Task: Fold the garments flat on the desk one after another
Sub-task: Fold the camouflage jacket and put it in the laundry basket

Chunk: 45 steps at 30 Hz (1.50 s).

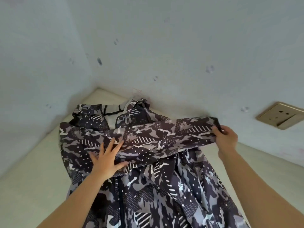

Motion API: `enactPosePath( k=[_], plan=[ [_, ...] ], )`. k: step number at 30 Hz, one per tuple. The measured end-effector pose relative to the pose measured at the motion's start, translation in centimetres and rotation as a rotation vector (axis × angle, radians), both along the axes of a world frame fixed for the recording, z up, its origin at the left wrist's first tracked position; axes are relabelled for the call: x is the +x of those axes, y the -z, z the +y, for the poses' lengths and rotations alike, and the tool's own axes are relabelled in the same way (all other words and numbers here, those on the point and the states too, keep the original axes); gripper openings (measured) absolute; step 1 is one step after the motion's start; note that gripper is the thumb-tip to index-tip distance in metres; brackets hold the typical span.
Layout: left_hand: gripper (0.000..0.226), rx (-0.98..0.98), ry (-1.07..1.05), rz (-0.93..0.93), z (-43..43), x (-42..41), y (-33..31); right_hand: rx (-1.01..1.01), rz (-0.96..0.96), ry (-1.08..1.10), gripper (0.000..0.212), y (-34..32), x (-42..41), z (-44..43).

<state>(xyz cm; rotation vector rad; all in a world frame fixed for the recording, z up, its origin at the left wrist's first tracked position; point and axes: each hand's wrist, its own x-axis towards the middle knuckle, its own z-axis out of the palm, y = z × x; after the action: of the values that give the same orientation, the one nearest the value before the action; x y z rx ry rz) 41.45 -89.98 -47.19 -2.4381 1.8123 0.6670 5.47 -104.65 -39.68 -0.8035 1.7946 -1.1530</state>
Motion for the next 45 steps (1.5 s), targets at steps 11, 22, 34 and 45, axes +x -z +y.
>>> enactPosePath(
  k=[11, 22, 34, 45],
  plan=[
    [0.086, -0.324, 0.230, 0.078, -1.6, -4.3, -2.3, 0.313, -0.779, 0.181, 0.014, 2.2, 4.3, 4.1],
    [0.128, -0.090, -0.096, 0.076, -0.2, -3.1, -0.2, 0.247, -0.475, 0.179, 0.021, 1.1, 7.8, 3.4],
    [0.096, -0.336, -0.992, 1.616, 6.1, 2.0, -3.9, -0.601, 0.987, -1.405, 0.058, 1.0, 21.9, 12.1],
    [0.015, -0.269, -0.974, 0.706, 4.9, 5.7, -3.3, -0.525, 1.152, -1.321, 0.051, 5.4, 20.9, 10.0]
  ],
)
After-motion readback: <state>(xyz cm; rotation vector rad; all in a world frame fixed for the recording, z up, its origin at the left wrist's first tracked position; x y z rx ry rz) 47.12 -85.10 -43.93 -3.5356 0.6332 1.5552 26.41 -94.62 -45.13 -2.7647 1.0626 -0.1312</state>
